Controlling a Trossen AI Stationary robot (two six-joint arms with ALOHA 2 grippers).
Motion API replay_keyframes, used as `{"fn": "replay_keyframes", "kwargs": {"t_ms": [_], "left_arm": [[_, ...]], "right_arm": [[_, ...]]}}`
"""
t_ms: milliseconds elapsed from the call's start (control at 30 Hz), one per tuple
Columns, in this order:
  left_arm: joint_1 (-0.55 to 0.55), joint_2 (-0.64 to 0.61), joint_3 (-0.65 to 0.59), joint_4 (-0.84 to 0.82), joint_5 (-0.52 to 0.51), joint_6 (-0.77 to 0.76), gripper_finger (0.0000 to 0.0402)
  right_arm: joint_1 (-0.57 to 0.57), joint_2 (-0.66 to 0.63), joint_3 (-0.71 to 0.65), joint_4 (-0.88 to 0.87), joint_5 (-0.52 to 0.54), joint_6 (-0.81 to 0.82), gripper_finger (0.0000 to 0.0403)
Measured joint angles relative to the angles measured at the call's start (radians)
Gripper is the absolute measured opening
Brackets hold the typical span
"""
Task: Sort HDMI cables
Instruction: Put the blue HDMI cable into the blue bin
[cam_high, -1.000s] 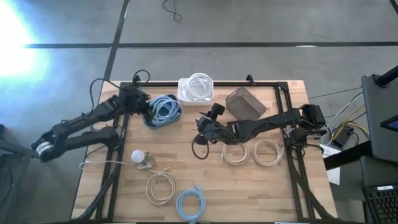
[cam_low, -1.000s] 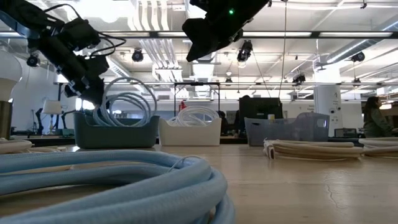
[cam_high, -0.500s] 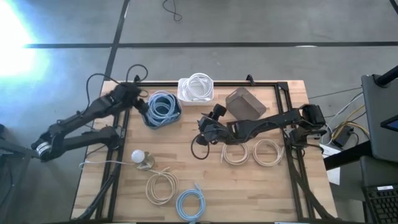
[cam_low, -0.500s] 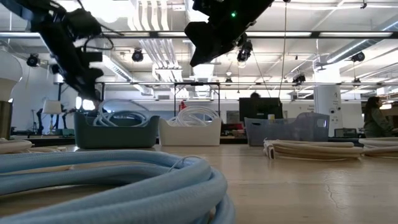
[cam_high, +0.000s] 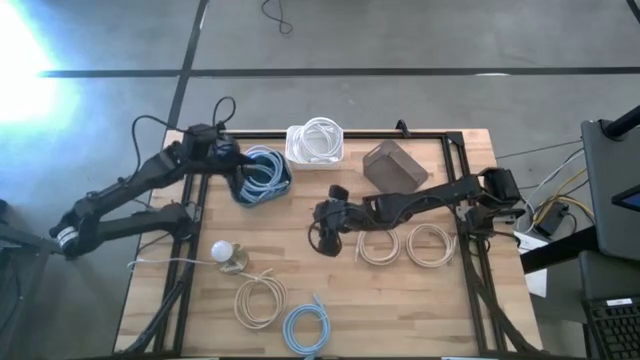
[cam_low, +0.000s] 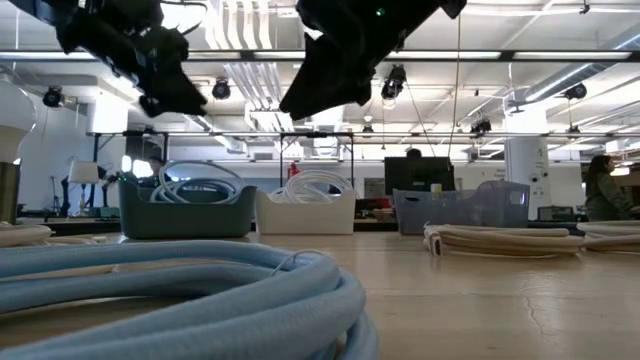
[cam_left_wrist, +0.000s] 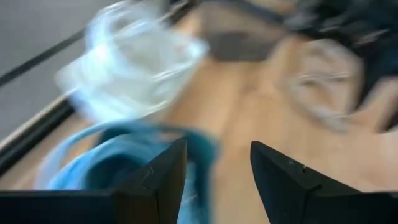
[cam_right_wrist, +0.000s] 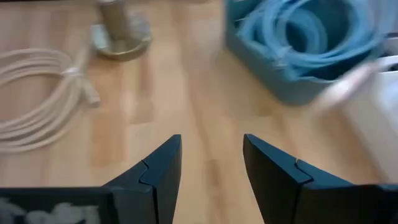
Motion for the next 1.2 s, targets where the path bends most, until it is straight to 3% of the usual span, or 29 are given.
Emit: {"fn": "replay_keyframes", "kwargs": {"t_ms": [100, 367, 867, 1033, 1200], "left_arm": [[-0.020, 0.001, -0.053, 0.120, 0.103, -0.016, 0.0181], [-0.077, 0.002, -0.173, 0.295, 0.114, -0.081, 0.0181], [-0.280, 0.001, -0.234, 0.506, 0.114, -0.169, 0.0176], [-0.391, 0.000, -0.208, 0.541, 0.114, -0.180, 0.0175], [-0.529, -0.001, -0.187, 0.542, 0.115, -0.102, 0.0169]], "right_arm": [[0.011, 0.017, 0.000, 0.004, -0.074, 0.039, 0.0169], [0.046, 0.089, 0.000, 0.020, -0.235, 0.186, 0.0169], [0.155, 0.121, 0.093, 0.059, -0.254, 0.246, 0.0169], [0.182, 0.238, 0.177, 0.044, -0.264, 0.316, 0.0169], [0.218, 0.366, 0.328, -0.080, -0.341, 0.262, 0.0168]]}}
